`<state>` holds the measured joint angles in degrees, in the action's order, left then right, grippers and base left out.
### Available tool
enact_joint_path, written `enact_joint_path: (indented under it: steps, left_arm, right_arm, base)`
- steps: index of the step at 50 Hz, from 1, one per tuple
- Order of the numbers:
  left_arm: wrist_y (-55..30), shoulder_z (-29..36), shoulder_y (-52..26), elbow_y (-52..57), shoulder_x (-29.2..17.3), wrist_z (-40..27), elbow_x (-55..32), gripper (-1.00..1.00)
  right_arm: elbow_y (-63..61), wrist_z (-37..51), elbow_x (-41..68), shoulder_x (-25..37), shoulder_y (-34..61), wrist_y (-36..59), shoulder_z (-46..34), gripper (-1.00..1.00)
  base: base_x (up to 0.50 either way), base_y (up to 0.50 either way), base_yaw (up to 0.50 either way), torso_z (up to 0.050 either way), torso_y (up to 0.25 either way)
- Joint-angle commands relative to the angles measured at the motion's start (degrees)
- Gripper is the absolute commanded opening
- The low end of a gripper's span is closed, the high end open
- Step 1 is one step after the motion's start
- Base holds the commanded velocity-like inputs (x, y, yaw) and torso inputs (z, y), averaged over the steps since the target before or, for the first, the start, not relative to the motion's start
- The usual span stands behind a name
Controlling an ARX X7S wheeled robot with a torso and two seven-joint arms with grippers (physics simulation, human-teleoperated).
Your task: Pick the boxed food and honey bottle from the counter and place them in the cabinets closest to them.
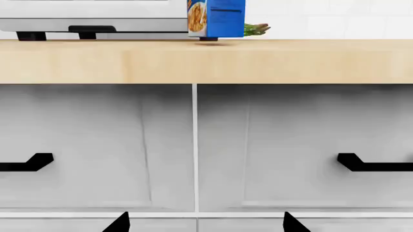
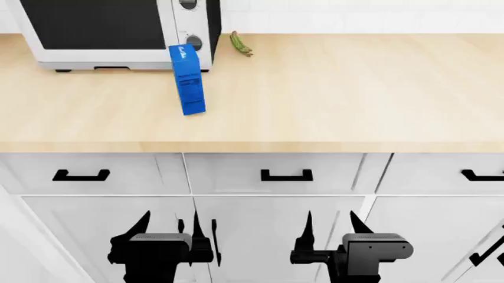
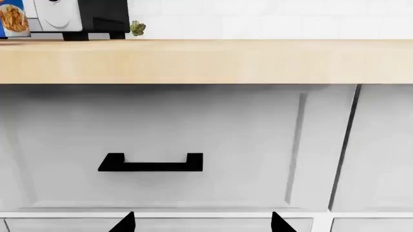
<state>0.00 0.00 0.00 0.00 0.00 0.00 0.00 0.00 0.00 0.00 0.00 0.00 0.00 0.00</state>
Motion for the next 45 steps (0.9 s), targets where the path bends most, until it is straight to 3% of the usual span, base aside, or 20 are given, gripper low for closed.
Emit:
enact_joint_path:
  steps: [1,14,45]
  left_arm:
    - [0.0,0.9,0.1,0.1,-0.9,-0.9,-1.2,1.00]
    - [-0.3,3.0,-0.1,0.2,-2.9,-3.0,-4.0,1.00]
    - [-0.3,6.3,-0.6,-0.4,-5.3,-6.4,-4.6,1.00]
  right_arm:
    - [0.1,1.3,0.8,0.9,0.0,-0.1,-1.1,1.00]
    - [0.5,4.0,2.6,2.9,0.4,0.5,-3.6,1.00]
    - [-0.1,5.4,5.6,5.3,0.1,-0.1,-6.4,1.00]
  base:
    - [0.00,0.00,0.00,0.000,0.000]
    - [0.00,0.00,0.00,0.000,0.000]
    - [0.00,0.00,0.00,0.050,0.000]
